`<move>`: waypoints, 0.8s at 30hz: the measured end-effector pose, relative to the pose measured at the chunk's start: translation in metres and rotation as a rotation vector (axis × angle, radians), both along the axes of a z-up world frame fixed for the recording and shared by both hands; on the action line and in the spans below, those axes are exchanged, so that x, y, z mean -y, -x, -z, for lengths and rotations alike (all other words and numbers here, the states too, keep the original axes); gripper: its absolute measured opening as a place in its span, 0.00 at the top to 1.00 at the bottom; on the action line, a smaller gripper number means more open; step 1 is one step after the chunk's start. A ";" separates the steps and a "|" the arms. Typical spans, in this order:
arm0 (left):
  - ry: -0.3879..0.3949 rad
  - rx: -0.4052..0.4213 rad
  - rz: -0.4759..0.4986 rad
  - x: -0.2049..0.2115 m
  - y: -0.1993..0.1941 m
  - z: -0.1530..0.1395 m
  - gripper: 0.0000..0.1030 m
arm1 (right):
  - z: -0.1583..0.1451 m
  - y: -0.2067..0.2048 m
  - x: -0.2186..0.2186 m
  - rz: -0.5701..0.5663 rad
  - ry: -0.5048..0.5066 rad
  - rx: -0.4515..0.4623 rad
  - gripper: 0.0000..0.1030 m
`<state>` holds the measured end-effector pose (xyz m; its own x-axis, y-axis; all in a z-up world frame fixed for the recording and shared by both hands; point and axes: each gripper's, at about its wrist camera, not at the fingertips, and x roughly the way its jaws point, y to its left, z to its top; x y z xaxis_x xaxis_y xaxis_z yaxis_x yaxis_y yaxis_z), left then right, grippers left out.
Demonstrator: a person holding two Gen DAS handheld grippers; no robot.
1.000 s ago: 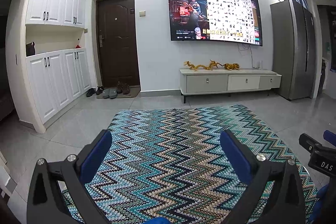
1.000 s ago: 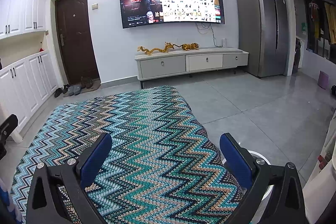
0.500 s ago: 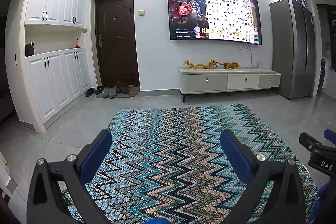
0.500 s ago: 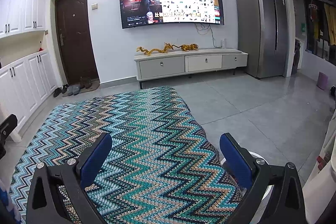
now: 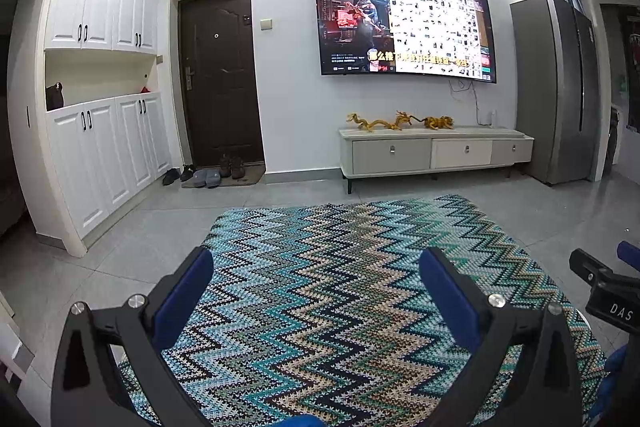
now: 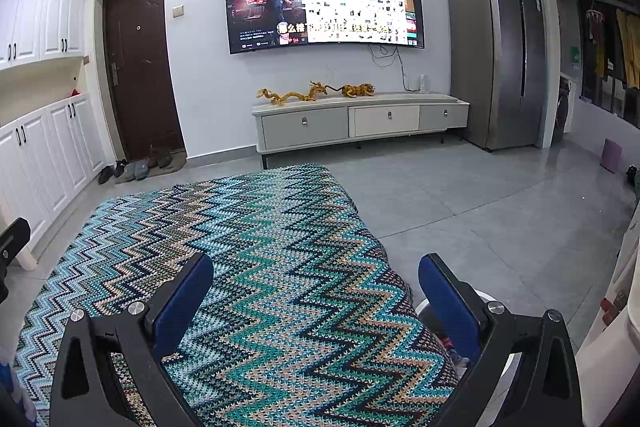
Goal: Collect trash
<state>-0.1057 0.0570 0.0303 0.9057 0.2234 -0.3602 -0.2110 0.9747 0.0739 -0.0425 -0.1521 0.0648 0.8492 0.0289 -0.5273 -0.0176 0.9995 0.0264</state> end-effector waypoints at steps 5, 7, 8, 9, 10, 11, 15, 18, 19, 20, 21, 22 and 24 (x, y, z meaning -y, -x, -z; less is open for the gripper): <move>0.001 -0.001 -0.001 0.000 0.000 0.000 0.00 | 0.000 0.000 0.000 0.000 0.000 -0.001 0.00; 0.001 -0.001 -0.001 0.000 0.000 0.000 0.00 | 0.000 0.000 0.000 0.000 -0.001 0.000 0.00; 0.000 0.000 -0.001 0.000 0.001 0.000 0.00 | 0.000 0.000 0.000 0.000 0.000 0.000 0.00; 0.001 -0.001 -0.001 0.000 0.001 0.000 0.00 | 0.000 0.000 0.000 0.001 0.001 0.001 0.00; 0.001 -0.002 -0.001 0.000 0.001 0.000 0.00 | 0.000 0.000 0.001 0.002 0.003 0.001 0.00; 0.000 -0.002 0.000 0.001 0.001 0.000 0.00 | 0.000 0.000 0.001 0.003 0.003 0.001 0.00; -0.002 -0.004 0.004 0.001 0.001 0.000 0.00 | 0.000 0.000 0.002 0.004 0.005 0.001 0.00; -0.004 -0.004 0.007 0.001 0.001 0.000 0.00 | 0.001 0.000 0.003 0.007 0.005 0.000 0.00; -0.004 -0.004 0.008 0.001 0.001 0.000 0.00 | 0.001 0.000 0.004 0.008 0.004 0.000 0.00; -0.004 -0.004 0.008 0.001 0.001 0.000 0.00 | 0.001 0.000 0.004 0.009 0.005 0.000 0.00; -0.005 -0.004 0.010 0.001 0.001 0.000 0.00 | 0.001 0.000 0.005 0.008 0.005 0.000 0.00; -0.005 -0.005 0.010 0.001 0.001 -0.001 0.00 | 0.001 0.000 0.004 0.007 0.004 0.000 0.00; -0.006 -0.006 0.012 0.001 0.001 -0.001 0.00 | 0.001 0.000 0.004 0.007 0.005 0.000 0.00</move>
<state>-0.1066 0.0557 0.0312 0.9063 0.2151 -0.3639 -0.1992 0.9766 0.0812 -0.0427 -0.1558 0.0639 0.8495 0.0200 -0.5272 -0.0102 0.9997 0.0213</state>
